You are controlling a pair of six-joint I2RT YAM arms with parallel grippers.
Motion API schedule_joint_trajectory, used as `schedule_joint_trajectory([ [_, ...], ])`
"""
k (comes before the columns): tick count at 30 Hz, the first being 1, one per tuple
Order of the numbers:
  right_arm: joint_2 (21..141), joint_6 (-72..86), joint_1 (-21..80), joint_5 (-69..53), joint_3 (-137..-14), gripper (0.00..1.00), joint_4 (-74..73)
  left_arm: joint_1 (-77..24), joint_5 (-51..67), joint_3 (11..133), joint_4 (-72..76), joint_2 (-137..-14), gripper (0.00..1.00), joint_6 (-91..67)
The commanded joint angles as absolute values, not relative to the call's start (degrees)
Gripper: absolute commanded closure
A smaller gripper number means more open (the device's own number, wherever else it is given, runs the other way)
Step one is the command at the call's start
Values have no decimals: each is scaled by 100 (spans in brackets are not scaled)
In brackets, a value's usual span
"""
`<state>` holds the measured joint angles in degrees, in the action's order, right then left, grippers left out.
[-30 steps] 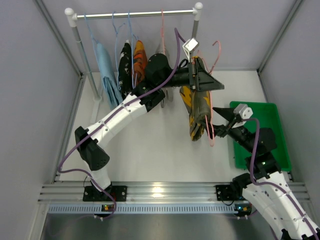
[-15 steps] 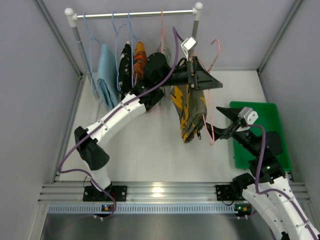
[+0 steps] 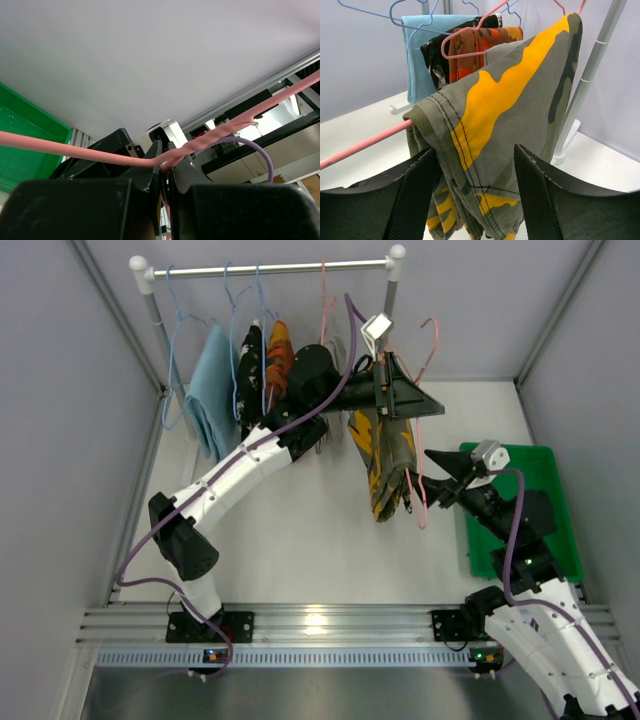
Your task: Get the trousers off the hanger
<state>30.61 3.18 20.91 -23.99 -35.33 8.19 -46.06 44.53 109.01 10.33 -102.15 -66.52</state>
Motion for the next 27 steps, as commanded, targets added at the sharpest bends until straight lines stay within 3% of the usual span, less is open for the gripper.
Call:
schedule_joint_trajectory([
  [1, 3164, 360, 2241, -2382, -3727, 39, 1433, -4597, 4421, 11391, 2074, -9879, 100, -6521],
  [8, 3155, 194, 2381, -2040, -3674, 34, 1450, -4597, 4412, 11408, 2083, -9914, 100, -6548],
  [14, 3208, 53, 2452, -1011, -3595, 50, 1687, -4597, 4456, 11347, 2170, -9923, 100, -6618],
  [20, 3463, 53, 2505, -949, -3647, 54, 1915, -4605, 4544, 11136, 2364, -9888, 100, -6715],
  [22, 3515, 114, 2522, -1168, -3639, 49, 2021, -4605, 4544, 11092, 2382, -9879, 100, -6741],
  [23, 3550, 158, 2522, -1299, -3621, 39, 2143, -4605, 4535, 11066, 2399, -9888, 100, -6750],
  [24, 3568, 167, 2531, -1344, -3621, 36, 2188, -4605, 4535, 11048, 2408, -9888, 100, -6767],
  [27, 3709, 71, 2645, -1082, -3604, 32, 2294, -4623, 4526, 11021, 2443, -9914, 100, -6820],
])
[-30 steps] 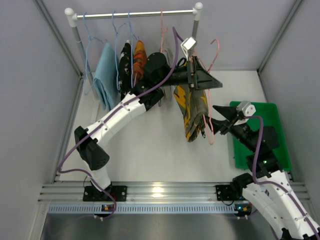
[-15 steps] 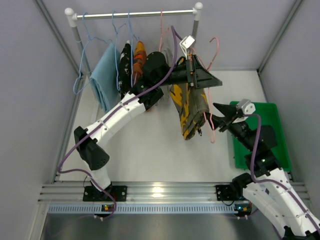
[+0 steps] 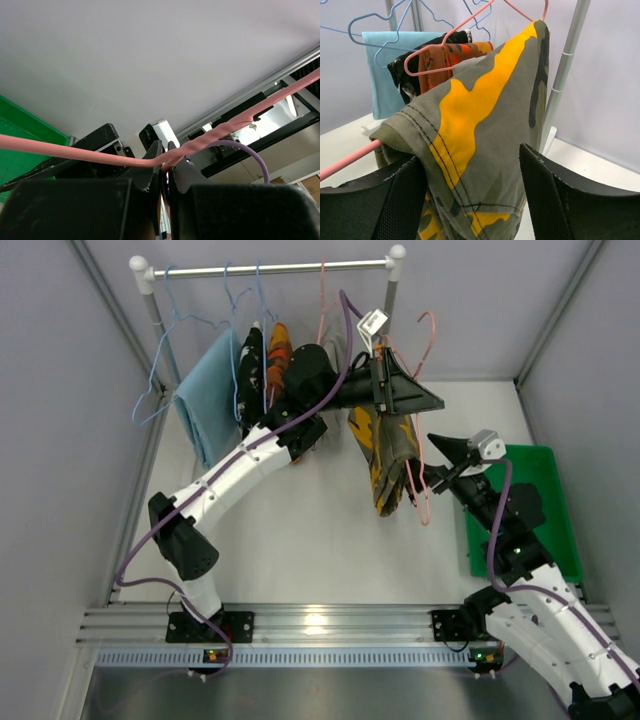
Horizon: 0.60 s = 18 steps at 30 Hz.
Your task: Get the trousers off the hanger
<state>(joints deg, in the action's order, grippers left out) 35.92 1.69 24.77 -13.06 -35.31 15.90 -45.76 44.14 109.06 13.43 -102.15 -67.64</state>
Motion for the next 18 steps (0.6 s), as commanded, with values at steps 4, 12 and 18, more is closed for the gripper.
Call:
schedule_joint_trajectory([
  [4, 3779, 53, 2698, -624, -3560, 30, 2496, -4676, 4535, 10987, 2435, -9932, 100, -6829],
  [12, 3788, 202, 2698, -748, -3779, 76, 2321, -4816, 4544, 10504, 2487, -9835, 100, -6820],
  [18, 3604, 860, 2689, -466, -4542, 100, 1363, -4781, 4623, 10064, 2225, -9563, 100, -6330],
])
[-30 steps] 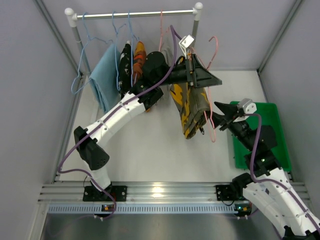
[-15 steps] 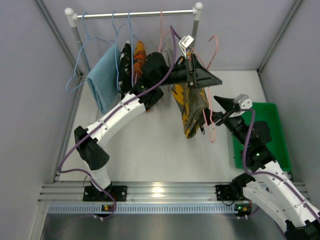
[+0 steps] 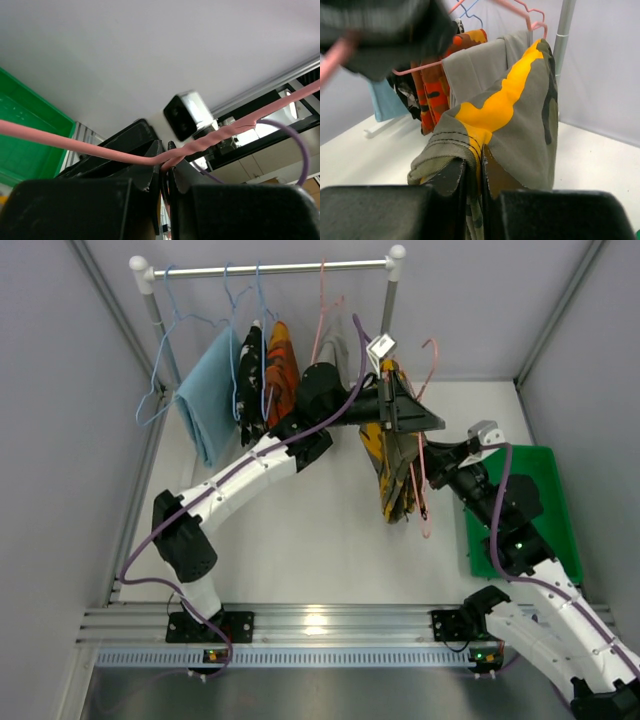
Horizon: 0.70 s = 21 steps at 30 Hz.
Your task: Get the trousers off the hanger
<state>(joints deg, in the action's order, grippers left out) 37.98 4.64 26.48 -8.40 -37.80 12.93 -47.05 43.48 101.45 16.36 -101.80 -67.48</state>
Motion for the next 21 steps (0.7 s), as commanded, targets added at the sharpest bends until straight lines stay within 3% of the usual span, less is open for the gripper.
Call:
schedule_joint_trajectory([
  [1, 3560, 948, 2689, -431, -4640, 100, 1267, -4746, 4623, 9933, 2163, -9528, 100, -6267],
  [10, 3199, 1257, 2681, -27, -5896, 100, 326, -4614, 4456, 9738, 828, -9334, 100, -4835],
  [21, 2883, 844, 2400, 1292, -7136, 100, -255, -4509, 4175, 9141, 387, -9132, 100, -4325],
])
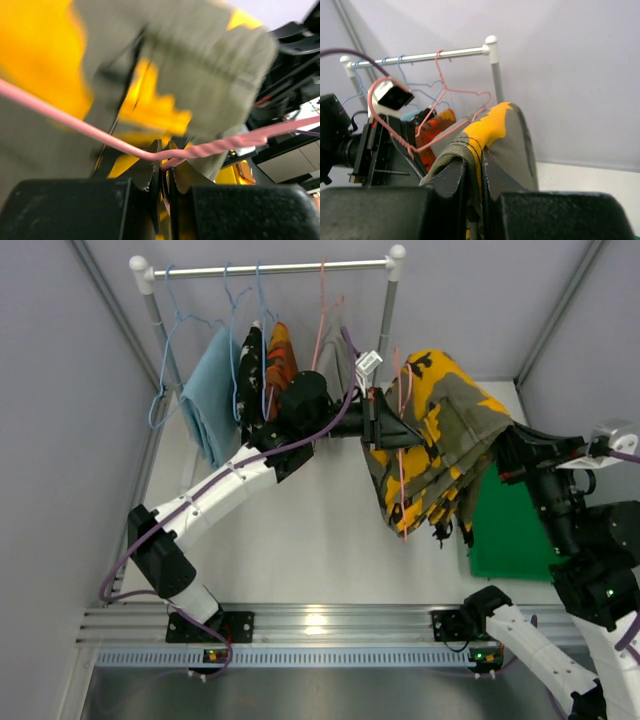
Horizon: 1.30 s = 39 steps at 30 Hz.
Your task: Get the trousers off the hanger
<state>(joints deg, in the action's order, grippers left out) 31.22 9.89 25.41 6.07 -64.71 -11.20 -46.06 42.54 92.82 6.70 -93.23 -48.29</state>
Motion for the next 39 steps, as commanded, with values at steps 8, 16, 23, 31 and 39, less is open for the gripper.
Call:
schedule_joint_trajectory([
  [8, 2830, 362, 1969, 1958, -7628, 100, -115, -4491, 4131, 9140, 237, -9167, 100, -4087],
  [16, 2470, -772, 1434, 2680, -7480, 100, -166, -4482, 4201, 9255, 185, -9202, 100, -4043],
  [23, 1882, -2283, 1187, 3778, -6260, 100, -176, -4412, 4219, 9457, 176, -9202, 100, -4034],
  [31, 1608, -2611, 827, 4263, -5503, 100, -816, -4315, 4263, 9554, 281, -9211, 100, -4166],
  [39, 1792, -3296, 686, 4378, -4343, 100, -159, -4254, 4307, 9571, 404, -9246, 100, -4386],
])
